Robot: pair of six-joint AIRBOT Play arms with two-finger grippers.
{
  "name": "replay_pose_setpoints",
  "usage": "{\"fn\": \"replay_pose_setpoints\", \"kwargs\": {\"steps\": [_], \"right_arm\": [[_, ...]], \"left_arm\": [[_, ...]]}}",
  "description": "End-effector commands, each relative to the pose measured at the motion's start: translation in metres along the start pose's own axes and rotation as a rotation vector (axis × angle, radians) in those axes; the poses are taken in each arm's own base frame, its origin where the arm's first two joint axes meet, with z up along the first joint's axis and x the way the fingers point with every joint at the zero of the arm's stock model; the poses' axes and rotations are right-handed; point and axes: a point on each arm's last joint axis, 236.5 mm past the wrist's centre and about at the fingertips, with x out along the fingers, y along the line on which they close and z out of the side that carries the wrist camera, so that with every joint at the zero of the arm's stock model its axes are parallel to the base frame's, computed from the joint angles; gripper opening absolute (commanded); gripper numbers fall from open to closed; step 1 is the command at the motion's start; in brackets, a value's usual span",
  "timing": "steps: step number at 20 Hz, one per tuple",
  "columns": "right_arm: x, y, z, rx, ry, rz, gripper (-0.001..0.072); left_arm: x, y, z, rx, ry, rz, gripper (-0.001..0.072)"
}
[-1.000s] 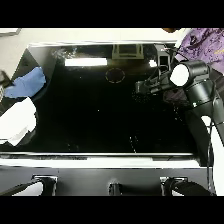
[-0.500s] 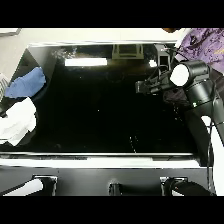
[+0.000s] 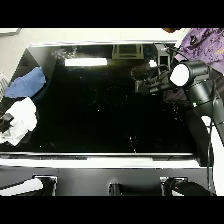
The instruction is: Fold the clothes and pants, and hang the long-sleeved shirts on hangers.
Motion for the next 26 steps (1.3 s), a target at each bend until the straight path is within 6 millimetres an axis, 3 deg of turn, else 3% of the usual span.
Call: {"fn": "replay_pose_setpoints", "kwargs": {"steps": [1, 2, 4, 7, 11, 16, 19, 21, 22, 23, 25, 26], "right_arm": [[0.000, 0.001, -0.001, 0.004, 0.004, 0.002, 0.0037], [0.000, 0.001, -0.001, 0.005, 0.004, 0.002, 0.0085], [0.000, 0.000, -0.003, 0.004, 0.012, 0.000, 0.0086], [-0.001, -0.007, -0.011, -0.004, 0.046, -0.029, 0.0084], [-0.005, -0.030, -0.032, -0.028, 0.136, -0.126, 0.0084], [-0.016, -0.061, -0.060, -0.049, 0.264, -0.258, 0.0085], [-0.020, -0.067, -0.067, -0.060, 0.301, -0.285, 0.0085], [-0.020, -0.067, -0.067, -0.076, 0.304, -0.281, 0.0085], [-0.020, -0.067, -0.067, -0.082, 0.304, -0.280, 0.0085], [-0.020, -0.067, -0.067, -0.082, 0.304, -0.280, 0.0085], [-0.021, -0.067, -0.069, -0.081, 0.310, -0.279, 0.0086], [-0.022, -0.067, -0.071, -0.079, 0.321, -0.281, 0.0087]], "left_arm": [[-0.003, -0.036, -0.025, 0.047, 0.093, -0.116, 0.0014], [-0.013, -0.054, -0.029, 0.068, 0.096, -0.161, 0.0014], [-0.038, -0.096, -0.037, 0.112, 0.068, -0.252, 0.0014], [-0.096, -0.184, -0.072, 0.241, 0.029, -0.448, 0.0014], [-0.165, -0.293, -0.175, 0.422, 0.121, -0.734, 0.0014], [-0.228, -0.386, -0.294, 0.581, 0.093, -0.996, 0.0014], [-0.227, -0.419, -0.343, 0.606, 0.067, -1.058, 0.0014], [-0.201, -0.425, -0.366, 0.603, 0.113, -1.018, 0.0019], [-0.193, -0.425, -0.368, 0.589, 0.130, -0.999, 0.0066], [-0.190, -0.425, -0.363, 0.578, 0.127, -0.994, 0.0194], [-0.195, -0.424, -0.335, 0.534, 0.092, -1.001, 0.0484], [-0.199, -0.420, -0.311, 0.525, 0.054, -1.004, 0.0552]]}}
